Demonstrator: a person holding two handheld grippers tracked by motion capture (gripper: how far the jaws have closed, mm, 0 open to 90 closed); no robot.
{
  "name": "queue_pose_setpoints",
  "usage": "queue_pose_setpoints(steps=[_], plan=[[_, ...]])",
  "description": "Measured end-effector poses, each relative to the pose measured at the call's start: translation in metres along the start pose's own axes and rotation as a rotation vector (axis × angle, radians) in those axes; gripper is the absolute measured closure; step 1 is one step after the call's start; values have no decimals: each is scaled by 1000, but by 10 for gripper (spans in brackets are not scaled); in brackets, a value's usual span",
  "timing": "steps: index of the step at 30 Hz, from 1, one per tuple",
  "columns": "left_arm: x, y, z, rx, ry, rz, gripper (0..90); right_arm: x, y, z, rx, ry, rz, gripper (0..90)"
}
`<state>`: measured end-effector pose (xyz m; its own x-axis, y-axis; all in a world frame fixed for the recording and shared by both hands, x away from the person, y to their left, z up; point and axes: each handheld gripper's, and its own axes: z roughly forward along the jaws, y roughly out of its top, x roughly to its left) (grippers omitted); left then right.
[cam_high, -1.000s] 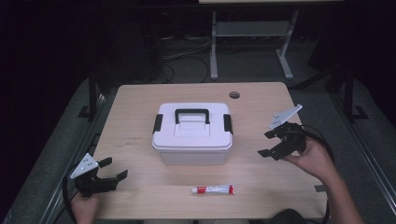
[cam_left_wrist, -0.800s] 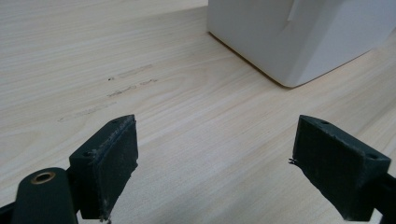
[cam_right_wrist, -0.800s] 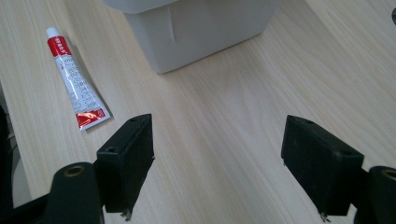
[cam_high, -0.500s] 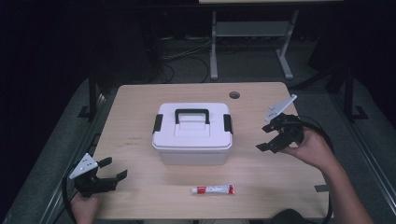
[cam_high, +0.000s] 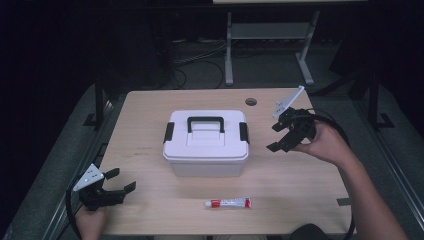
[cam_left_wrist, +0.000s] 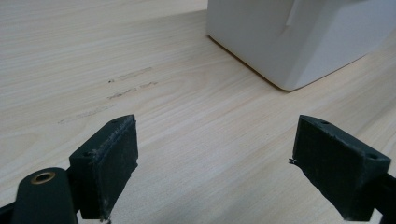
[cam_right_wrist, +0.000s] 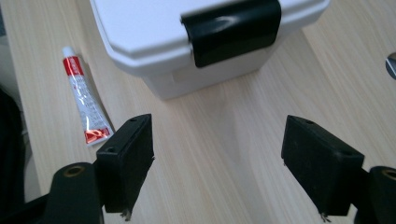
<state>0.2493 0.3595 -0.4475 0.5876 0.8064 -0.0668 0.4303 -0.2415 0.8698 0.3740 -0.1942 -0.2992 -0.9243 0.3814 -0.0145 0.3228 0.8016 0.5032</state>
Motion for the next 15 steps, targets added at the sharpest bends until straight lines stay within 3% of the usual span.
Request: queue_pose_setpoints(steps=[15], plan=[[1, 0, -1, -10, -8, -7, 134, -7, 48, 3, 41, 26, -65, 246]])
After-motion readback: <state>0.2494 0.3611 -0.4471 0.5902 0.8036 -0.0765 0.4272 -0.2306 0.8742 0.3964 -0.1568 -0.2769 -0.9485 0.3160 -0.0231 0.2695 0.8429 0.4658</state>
